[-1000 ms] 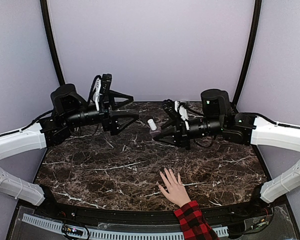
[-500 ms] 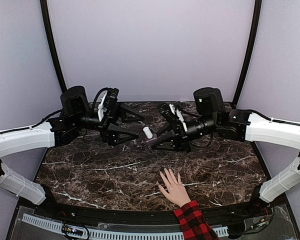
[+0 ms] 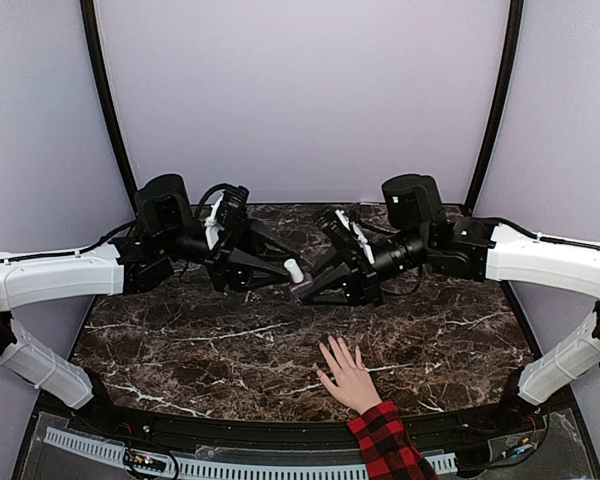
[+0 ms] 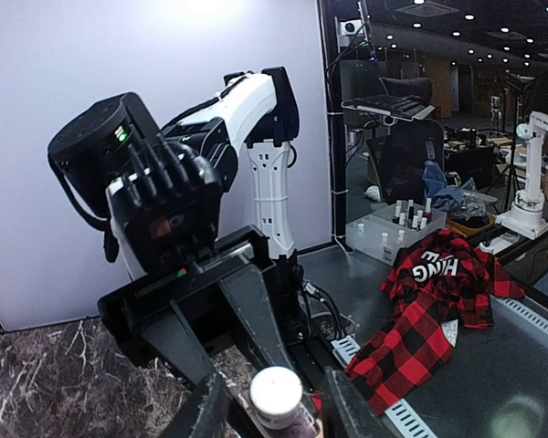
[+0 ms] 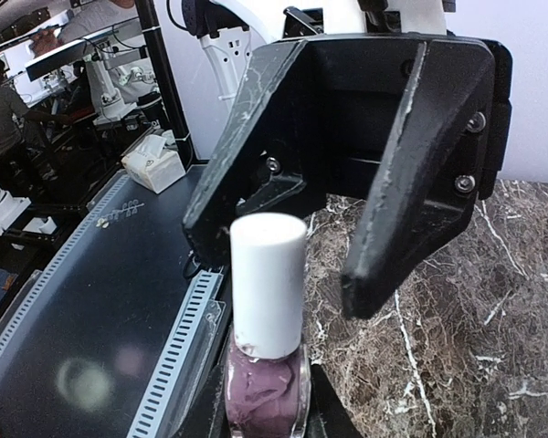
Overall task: Paint the nails
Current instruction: Unscrew the cap of the nail polish bottle.
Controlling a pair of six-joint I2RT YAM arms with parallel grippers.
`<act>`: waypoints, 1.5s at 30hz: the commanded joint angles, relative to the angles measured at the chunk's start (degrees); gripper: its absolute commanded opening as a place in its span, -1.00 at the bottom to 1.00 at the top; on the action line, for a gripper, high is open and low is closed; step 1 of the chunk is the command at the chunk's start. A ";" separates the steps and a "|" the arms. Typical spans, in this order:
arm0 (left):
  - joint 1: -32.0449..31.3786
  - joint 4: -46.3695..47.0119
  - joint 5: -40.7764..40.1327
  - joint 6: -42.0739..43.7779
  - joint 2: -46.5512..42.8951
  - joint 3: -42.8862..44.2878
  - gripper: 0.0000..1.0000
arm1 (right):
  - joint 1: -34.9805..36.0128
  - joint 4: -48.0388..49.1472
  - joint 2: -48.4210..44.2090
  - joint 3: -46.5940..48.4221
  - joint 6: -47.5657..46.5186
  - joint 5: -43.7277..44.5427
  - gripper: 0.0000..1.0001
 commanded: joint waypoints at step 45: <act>-2.81 -3.71 -51.46 -14.28 9.49 6.64 -1.00 | -1.92 12.09 1.16 0.84 5.80 43.93 -1.00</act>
